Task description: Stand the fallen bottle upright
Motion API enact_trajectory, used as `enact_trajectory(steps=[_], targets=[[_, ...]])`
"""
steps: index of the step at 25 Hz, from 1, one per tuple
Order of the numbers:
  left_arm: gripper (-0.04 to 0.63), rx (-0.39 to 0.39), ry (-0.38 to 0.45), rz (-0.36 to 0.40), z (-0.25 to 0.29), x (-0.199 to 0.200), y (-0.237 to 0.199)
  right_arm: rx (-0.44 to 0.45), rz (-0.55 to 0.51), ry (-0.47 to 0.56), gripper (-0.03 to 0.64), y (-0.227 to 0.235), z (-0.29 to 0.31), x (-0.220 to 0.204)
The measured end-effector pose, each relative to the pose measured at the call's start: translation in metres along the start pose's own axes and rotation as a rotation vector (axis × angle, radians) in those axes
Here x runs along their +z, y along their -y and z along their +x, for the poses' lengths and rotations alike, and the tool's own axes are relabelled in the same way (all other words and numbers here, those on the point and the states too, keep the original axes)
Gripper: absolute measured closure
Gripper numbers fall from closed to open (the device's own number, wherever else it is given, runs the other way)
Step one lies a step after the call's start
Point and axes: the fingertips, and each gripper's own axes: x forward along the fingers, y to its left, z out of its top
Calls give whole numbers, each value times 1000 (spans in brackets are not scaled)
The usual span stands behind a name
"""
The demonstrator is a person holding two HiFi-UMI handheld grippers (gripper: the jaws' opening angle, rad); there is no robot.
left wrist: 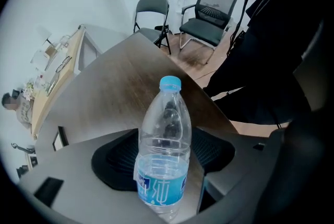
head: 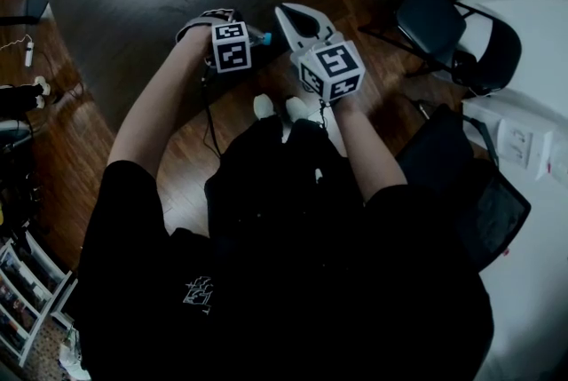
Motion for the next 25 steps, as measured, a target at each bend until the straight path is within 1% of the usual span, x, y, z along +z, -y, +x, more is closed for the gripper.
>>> enact_trajectory(steps=[5,8,11,14,16,20,25], targets=[[295,-3,20,-48,-7,-5,0,2,-4,3,607,2,0,4],[296,12,60,-104,-15,-8,-5,13,-6,2,607,0,3,5],[298,48,116,-175,-29,-8,-12,26,-8,1,607,-4,5,6],[299,105,154,-258,-43,-13,-16,44,-7,-1,607,-11,5,7],[301,144,193,-327,-51,-15,-19,59,-7,-3,607,-15,6,7],[302,223,338,-463,-68,-11,-31,92,-18,-4,607,-24,10,10],[304,388,498,-612,-96,-12,-44,127,-26,6,607,-35,15,17]])
